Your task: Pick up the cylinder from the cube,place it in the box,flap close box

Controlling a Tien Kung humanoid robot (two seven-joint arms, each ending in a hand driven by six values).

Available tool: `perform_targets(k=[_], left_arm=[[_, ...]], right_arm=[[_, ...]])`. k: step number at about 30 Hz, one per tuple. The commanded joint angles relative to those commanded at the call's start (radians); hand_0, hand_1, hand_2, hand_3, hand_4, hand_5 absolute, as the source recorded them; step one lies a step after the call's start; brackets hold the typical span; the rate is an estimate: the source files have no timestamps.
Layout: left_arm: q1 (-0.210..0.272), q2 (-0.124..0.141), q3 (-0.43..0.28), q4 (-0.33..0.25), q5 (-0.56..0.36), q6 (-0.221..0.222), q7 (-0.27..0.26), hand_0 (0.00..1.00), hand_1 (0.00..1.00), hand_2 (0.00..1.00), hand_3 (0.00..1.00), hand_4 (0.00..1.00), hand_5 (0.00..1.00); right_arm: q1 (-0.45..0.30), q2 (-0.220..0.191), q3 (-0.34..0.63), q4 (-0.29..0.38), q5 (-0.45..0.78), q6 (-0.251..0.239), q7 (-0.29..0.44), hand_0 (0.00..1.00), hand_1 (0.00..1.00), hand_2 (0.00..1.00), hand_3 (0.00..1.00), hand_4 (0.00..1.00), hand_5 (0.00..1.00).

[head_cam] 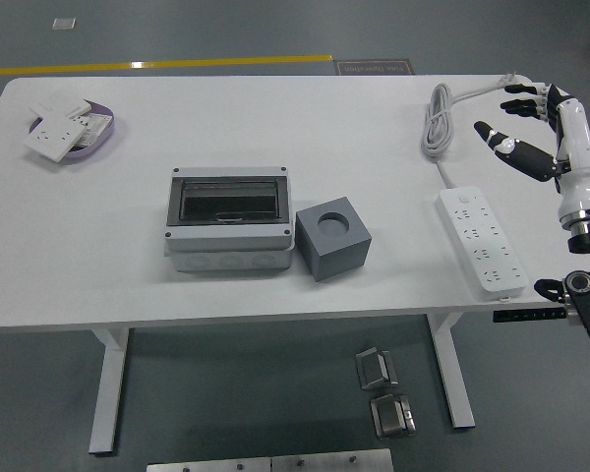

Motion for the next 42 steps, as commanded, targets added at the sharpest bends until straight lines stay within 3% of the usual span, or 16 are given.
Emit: perform_targets(k=[8, 10, 11, 16, 17, 22, 23, 24, 28, 37, 42], left_arm=[[0.012, -0.013, -0.019, 0.000, -0.066, 0.037, -0.059, 0.568, 0.617, 0.540, 0.566, 0.596, 0.310], [0.018, -0.021, -0.031, 0.000, -0.084, 0.045, -0.076, 0.568, 0.617, 0.540, 0.566, 0.596, 0.310], [0.021, -0.024, -0.035, 0.000, -0.092, 0.049, -0.082, 0.569, 0.616, 0.540, 0.570, 0.598, 0.316], [0.039, -0.041, -0.047, 0.000, -0.120, 0.062, -0.109, 0.569, 0.616, 0.540, 0.570, 0.598, 0.316], [0.044, -0.045, -0.051, 0.000, -0.129, 0.067, -0.118, 0.568, 0.617, 0.541, 0.570, 0.600, 0.319], [0.054, -0.055, -0.074, 0.000, -0.155, 0.075, -0.155, 0.568, 0.617, 0.541, 0.570, 0.600, 0.319], [0.055, -0.056, -0.079, 0.000, -0.157, 0.074, -0.162, 0.568, 0.616, 0.541, 0.570, 0.601, 0.319], [0.054, -0.057, -0.085, 0.000, -0.157, 0.073, -0.169, 0.568, 0.616, 0.541, 0.570, 0.601, 0.319], [0.049, -0.059, -0.100, 0.000, -0.160, 0.071, -0.210, 0.568, 0.616, 0.541, 0.570, 0.601, 0.319], [0.029, -0.055, -0.118, 0.000, -0.199, 0.098, -0.365, 0.593, 0.638, 0.578, 0.590, 0.607, 0.309], [0.025, -0.052, -0.113, 0.000, -0.207, 0.105, -0.360, 0.601, 0.640, 0.589, 0.590, 0.611, 0.307]], right_arm=[[-0.003, -0.001, 0.001, 0.004, 0.090, 0.007, 0.014, 0.697, 0.606, 0.558, 0.603, 0.969, 0.357], [-0.003, -0.011, 0.003, 0.010, 0.105, 0.011, 0.016, 0.697, 0.606, 0.558, 0.603, 0.969, 0.357], [-0.003, -0.016, 0.004, 0.013, 0.110, 0.012, 0.017, 0.699, 0.613, 0.570, 0.607, 0.973, 0.420], [-0.004, -0.059, 0.018, 0.032, 0.144, 0.021, 0.020, 0.699, 0.613, 0.570, 0.607, 0.973, 0.420], [-0.008, -0.067, 0.024, 0.036, 0.151, 0.023, 0.019, 0.717, 0.615, 0.577, 0.605, 0.970, 0.569], [-0.029, -0.088, 0.065, 0.042, 0.168, 0.032, 0.015, 0.717, 0.615, 0.577, 0.605, 0.970, 0.569], [-0.032, -0.089, 0.072, 0.043, 0.169, 0.034, 0.013, 0.735, 0.621, 0.583, 0.600, 0.968, 0.664], [-0.035, -0.091, 0.082, 0.043, 0.170, 0.036, 0.011, 0.735, 0.621, 0.583, 0.600, 0.968, 0.664], [-0.040, -0.091, 0.115, 0.048, 0.168, 0.042, 0.001, 0.735, 0.621, 0.583, 0.600, 0.968, 0.664], [-0.047, -0.064, 0.149, 0.051, 0.163, 0.050, -0.010, 0.741, 0.620, 0.583, 0.582, 0.968, 0.688], [-0.045, -0.051, 0.151, 0.048, 0.163, 0.049, -0.008, 0.748, 0.617, 0.584, 0.582, 0.963, 0.690]])
